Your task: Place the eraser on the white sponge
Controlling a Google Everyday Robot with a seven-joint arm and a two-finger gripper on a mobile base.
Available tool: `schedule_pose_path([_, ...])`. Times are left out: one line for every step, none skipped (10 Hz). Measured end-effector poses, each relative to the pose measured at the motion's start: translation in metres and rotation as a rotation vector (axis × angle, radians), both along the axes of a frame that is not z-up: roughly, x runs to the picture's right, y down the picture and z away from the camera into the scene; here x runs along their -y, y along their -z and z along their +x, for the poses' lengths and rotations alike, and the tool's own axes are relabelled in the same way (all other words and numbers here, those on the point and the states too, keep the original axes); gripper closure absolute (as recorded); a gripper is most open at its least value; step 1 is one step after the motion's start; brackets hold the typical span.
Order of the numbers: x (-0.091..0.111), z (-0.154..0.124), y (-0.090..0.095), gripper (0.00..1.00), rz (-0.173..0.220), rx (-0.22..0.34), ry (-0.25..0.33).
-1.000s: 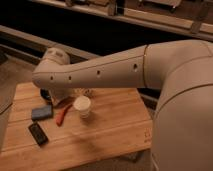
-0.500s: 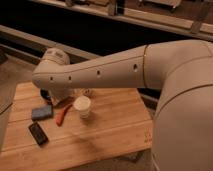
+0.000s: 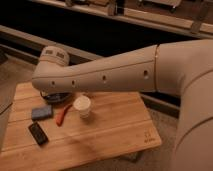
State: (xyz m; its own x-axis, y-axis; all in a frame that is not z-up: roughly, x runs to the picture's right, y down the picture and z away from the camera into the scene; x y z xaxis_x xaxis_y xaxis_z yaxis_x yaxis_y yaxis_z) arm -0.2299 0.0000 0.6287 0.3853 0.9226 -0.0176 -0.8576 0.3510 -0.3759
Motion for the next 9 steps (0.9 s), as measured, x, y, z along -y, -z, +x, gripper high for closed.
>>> schedule_pose_path([-0.006,-0.002,0.001,0.35,0.002,0.02,-0.003])
schedule_pose_path([-0.015,-0.003,0.001,0.35,0.001,0.035,0.003])
schedule_pose_path([-0.027,-0.006,0.001,0.35,-0.001,0.044,0.027])
schedule_pose_path([-0.035,-0.009,0.001,0.35,-0.002,0.049,0.044])
schedule_pose_path([-0.043,-0.012,0.0,0.35,-0.004,0.055,0.062])
schedule_pose_path([-0.048,-0.016,0.0,0.35,-0.005,0.06,0.074])
schedule_pose_path([-0.052,-0.021,-0.001,0.35,-0.006,0.067,0.088])
schedule_pose_path([-0.056,-0.028,-0.001,0.35,-0.007,0.073,0.105])
schedule_pose_path([-0.059,-0.033,-0.002,0.35,-0.007,0.079,0.123])
